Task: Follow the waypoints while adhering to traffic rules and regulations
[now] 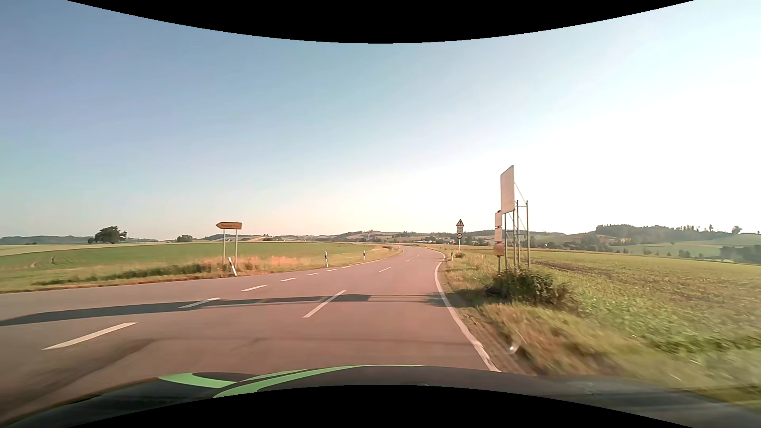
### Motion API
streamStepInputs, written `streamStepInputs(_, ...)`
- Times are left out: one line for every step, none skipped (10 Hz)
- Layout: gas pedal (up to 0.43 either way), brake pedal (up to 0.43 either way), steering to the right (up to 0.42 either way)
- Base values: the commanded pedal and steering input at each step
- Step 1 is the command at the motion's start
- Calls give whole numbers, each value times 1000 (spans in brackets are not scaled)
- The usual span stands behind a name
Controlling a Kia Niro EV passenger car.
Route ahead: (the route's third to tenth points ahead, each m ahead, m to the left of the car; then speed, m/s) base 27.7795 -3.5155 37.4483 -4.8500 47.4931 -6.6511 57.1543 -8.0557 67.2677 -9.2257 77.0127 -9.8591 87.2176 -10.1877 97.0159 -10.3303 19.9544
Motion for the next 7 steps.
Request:
streamStepInputs(67, 0, 45)
streamStepInputs(79, 0, 45)
streamStepInputs(79, 0, 45)
streamStepInputs(110, 0, 45)
streamStepInputs(118, 0, 44)
streamStepInputs(118, 0, 44)
streamStepInputs(118, 0, 42)
